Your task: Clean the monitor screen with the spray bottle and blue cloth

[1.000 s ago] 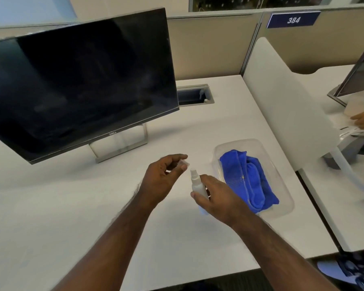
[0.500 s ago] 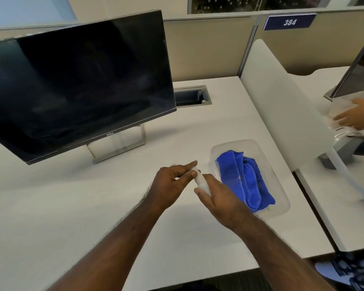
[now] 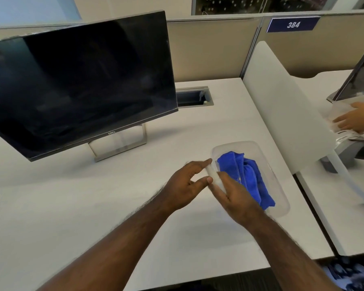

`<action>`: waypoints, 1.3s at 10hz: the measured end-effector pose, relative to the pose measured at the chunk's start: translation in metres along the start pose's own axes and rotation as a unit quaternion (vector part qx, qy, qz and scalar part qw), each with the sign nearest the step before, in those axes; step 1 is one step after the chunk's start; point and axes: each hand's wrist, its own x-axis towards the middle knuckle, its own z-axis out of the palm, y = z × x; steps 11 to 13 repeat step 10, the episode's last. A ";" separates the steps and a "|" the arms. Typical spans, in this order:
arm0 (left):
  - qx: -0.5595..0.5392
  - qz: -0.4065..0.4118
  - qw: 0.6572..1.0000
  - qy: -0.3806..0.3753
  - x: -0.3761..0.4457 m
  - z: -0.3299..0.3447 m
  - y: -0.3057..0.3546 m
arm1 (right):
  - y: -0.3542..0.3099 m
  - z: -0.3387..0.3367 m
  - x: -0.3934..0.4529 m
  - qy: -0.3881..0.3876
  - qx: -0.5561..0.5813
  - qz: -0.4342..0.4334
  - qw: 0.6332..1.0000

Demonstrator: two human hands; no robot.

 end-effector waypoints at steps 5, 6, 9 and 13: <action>0.217 -0.076 0.962 -0.146 0.010 0.058 -0.013 | 0.039 0.001 0.088 0.159 0.151 0.155 0.963; 0.234 -0.092 0.955 -0.160 0.012 0.056 -0.009 | 0.034 0.006 0.095 0.146 0.131 0.163 0.967; 0.236 -0.102 0.955 -0.150 0.001 0.024 -0.003 | 0.019 -0.007 0.095 0.109 0.001 0.201 0.973; 0.245 -0.082 0.962 -0.090 -0.001 -0.001 0.005 | 0.009 -0.028 0.087 0.226 -0.004 0.140 0.964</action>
